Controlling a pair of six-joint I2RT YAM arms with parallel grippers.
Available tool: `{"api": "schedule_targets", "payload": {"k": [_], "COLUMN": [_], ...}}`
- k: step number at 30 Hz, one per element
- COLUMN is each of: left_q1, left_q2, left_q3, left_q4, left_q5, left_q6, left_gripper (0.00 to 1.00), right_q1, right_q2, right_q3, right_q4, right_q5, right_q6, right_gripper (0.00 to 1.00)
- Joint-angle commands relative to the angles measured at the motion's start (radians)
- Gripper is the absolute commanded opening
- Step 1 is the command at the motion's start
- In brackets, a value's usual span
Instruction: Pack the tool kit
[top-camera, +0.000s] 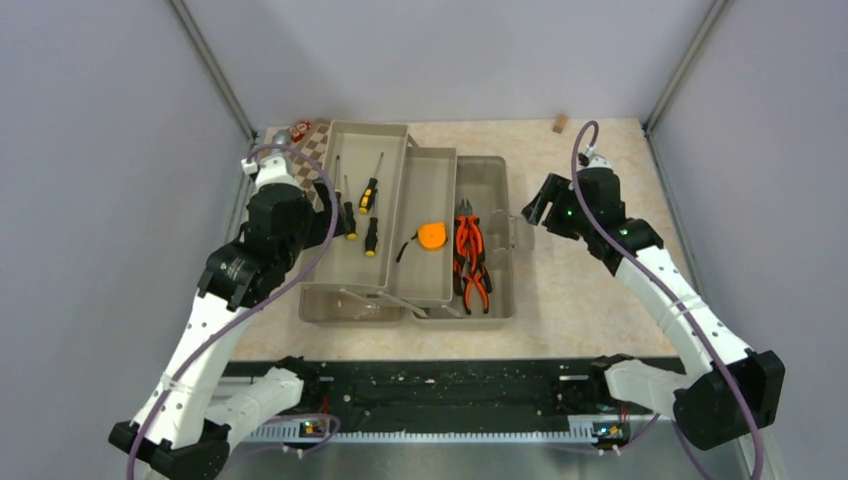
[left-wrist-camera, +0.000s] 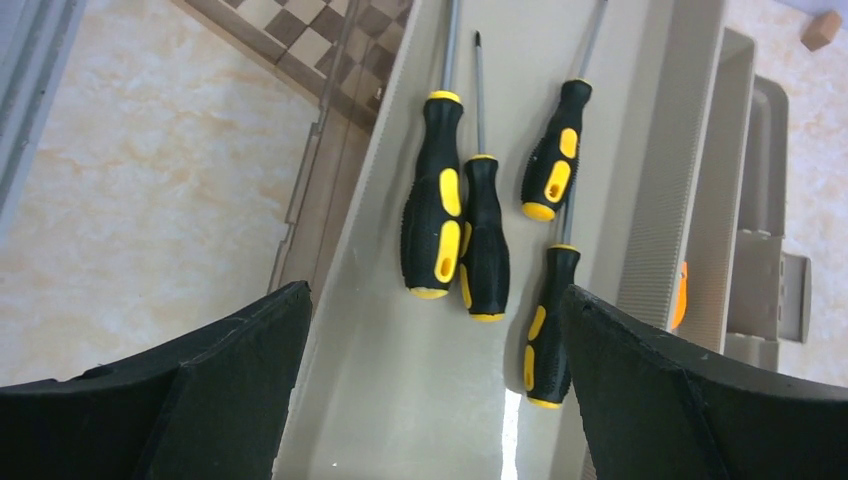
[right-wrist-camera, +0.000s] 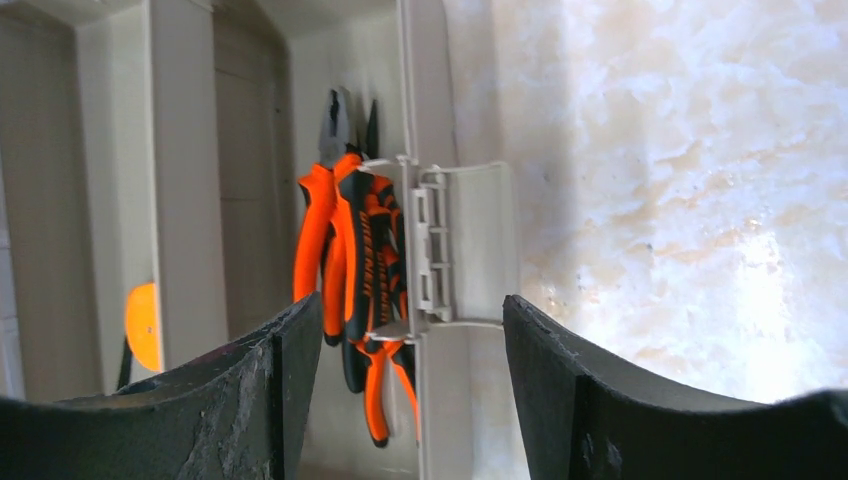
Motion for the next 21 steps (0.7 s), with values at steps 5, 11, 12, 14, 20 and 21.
{"api": "schedule_targets", "payload": {"k": [5,11,12,14,20,21], "left_q1": [0.259,0.694,0.736,0.79,0.819,0.82], "left_q2": [-0.02,0.056,0.077,0.109,0.149,0.16], "left_q3": [0.052,-0.046,-0.07,-0.126,-0.281,-0.308], "left_q4": [0.073,0.224,0.243,0.295,0.373,0.392], "left_q5": [0.075,0.482,0.542,0.643,0.756,0.769], "left_q6": [0.03,-0.037,-0.051,-0.065,-0.011,-0.005], "left_gripper": [0.99,0.97,0.96,0.95,0.95,0.95], "right_q1": [-0.068,-0.082,-0.085,-0.086,-0.09,-0.091], "right_q2": [-0.004,0.018,0.019,0.021,0.027,0.03], "right_q3": [-0.051,-0.049,-0.046,-0.039,-0.025,-0.023], "right_q4": [0.065,0.069,0.07,0.069,0.072,0.073], "right_q5": [-0.176,-0.23,-0.235,-0.243,-0.264,-0.268], "right_q6": [-0.048,-0.072,-0.077,-0.084,-0.111,-0.115], "right_gripper": [0.66,0.65,0.66,0.65,0.66,0.65]}}
